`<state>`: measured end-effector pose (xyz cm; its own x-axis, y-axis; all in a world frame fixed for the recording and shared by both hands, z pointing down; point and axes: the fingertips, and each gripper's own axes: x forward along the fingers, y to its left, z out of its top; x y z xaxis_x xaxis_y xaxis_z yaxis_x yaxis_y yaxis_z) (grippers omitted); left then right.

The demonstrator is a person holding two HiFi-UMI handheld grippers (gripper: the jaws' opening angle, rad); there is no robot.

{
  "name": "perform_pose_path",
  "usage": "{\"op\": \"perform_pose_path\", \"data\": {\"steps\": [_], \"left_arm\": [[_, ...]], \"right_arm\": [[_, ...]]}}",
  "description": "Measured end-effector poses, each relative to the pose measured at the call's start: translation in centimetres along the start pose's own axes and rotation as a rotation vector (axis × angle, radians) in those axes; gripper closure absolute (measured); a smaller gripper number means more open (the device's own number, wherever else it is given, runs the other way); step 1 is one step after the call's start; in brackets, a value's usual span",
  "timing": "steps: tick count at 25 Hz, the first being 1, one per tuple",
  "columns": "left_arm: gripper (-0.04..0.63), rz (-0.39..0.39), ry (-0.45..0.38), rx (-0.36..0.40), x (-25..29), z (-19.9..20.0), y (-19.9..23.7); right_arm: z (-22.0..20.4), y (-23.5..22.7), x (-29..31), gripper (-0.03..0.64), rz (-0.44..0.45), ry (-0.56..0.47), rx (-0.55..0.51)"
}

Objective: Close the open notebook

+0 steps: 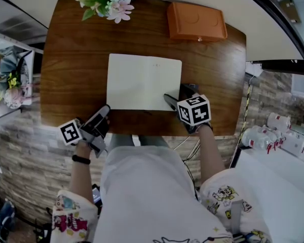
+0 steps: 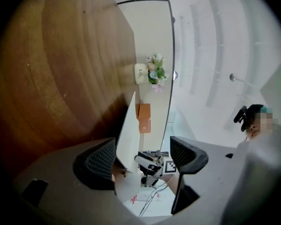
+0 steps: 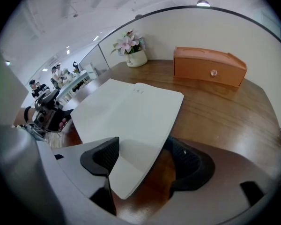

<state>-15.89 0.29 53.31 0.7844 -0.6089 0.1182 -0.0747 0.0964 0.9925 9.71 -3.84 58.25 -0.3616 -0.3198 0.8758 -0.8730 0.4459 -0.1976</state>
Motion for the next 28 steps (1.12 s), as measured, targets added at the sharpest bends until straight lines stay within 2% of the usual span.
{"op": "perform_pose_path", "data": {"steps": [4, 7, 8, 9, 10, 11, 13, 14, 16, 23, 28], "left_arm": [[0.236, -0.035, 0.063, 0.0, 0.1, -0.2, -0.5], [0.239, 0.015, 0.047, 0.027, 0.4, 0.1, 0.1], [0.284, 0.037, 0.025, 0.032, 0.3, 0.3, 0.4], [0.421, 0.048, 0.009, 0.036, 0.3, 0.5, 0.6], [0.523, 0.045, 0.007, 0.041, 0.5, 0.5, 0.5], [0.526, 0.033, 0.021, 0.048, 0.8, 0.4, 0.3], [0.416, 0.021, 0.071, 0.067, 2.1, -0.3, 0.0], [0.414, 0.026, 0.092, 0.077, 2.8, -0.6, 0.0], [0.459, 0.036, 0.105, 0.083, 3.9, -0.8, 0.1], [0.574, 0.114, 0.062, 0.09, 5.1, -0.5, 0.9], [0.589, 0.18, 0.076, 0.17, 4.9, -0.4, 1.5]], "right_arm": [[0.0, 0.0, 0.1, 0.29, -0.001, -0.001, 0.001], [0.0, 0.0, 0.0, 0.29, -0.005, -0.004, 0.009], [0.0, 0.0, 0.0, 0.29, -0.007, -0.007, 0.015], [0.1, 0.0, 0.0, 0.29, -0.009, -0.011, 0.021], [0.1, 0.0, 0.1, 0.29, -0.011, -0.013, 0.024], [0.1, 0.0, 0.0, 0.29, -0.011, -0.014, 0.026], [0.1, -0.1, 0.0, 0.29, -0.012, -0.013, 0.026], [0.1, -0.1, 0.0, 0.29, -0.012, -0.013, 0.026], [0.1, 0.0, 0.0, 0.29, -0.012, -0.013, 0.027], [0.1, 0.0, 0.0, 0.29, -0.013, -0.014, 0.029], [0.1, 0.0, 0.0, 0.29, -0.011, -0.015, 0.027]]}}
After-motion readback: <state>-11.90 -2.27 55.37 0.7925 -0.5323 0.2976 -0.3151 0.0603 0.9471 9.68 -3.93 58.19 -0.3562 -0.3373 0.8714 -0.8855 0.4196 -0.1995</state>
